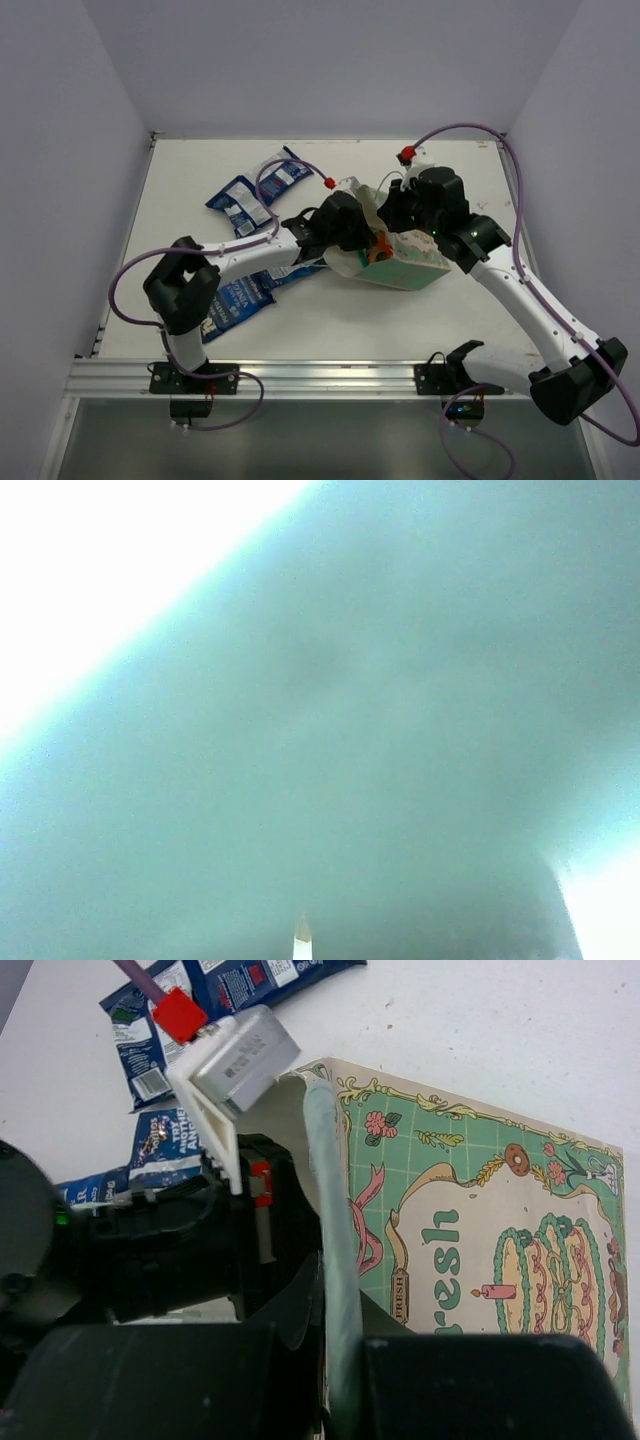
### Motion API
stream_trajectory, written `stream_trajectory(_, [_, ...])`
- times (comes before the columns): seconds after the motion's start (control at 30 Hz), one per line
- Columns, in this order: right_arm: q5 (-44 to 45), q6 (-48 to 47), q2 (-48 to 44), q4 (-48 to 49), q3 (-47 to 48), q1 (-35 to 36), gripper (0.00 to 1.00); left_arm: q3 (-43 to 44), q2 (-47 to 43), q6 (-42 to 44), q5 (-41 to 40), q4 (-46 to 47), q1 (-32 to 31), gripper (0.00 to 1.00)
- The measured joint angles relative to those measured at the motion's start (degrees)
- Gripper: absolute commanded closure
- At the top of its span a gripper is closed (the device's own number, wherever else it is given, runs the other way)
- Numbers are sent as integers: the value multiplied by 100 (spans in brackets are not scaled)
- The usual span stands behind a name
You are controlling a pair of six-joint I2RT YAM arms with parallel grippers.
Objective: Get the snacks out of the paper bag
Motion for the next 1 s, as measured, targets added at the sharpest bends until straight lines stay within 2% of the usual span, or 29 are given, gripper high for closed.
stream_trajectory(0.47, [472, -26, -282, 415, -595, -404, 100, 227, -1735, 809, -428, -809, 326, 100])
stream_trajectory(0.67, [673, -101, -284, 306, -732, -525, 100, 557, -2358, 1108, -304, -1266, 988, 98])
stream_trajectory(0.7, [708, -140, -284, 245, -737, -531, 100, 664, -2400, 1152, -289, -1364, 1113, 77])
stream_trajectory(0.77, [715, -177, -291, 177, -756, -557, 100, 793, -2435, 1233, -245, -1390, 1261, 60])
stream_trajectory(0.87, [693, -205, -297, 140, -761, -557, 100, 732, -2435, 1108, 57, -1349, 1233, 46])
stream_trajectory(1.0, [667, -199, -297, 133, -754, -557, 100, 520, -2212, 857, 385, -1292, 931, 35])
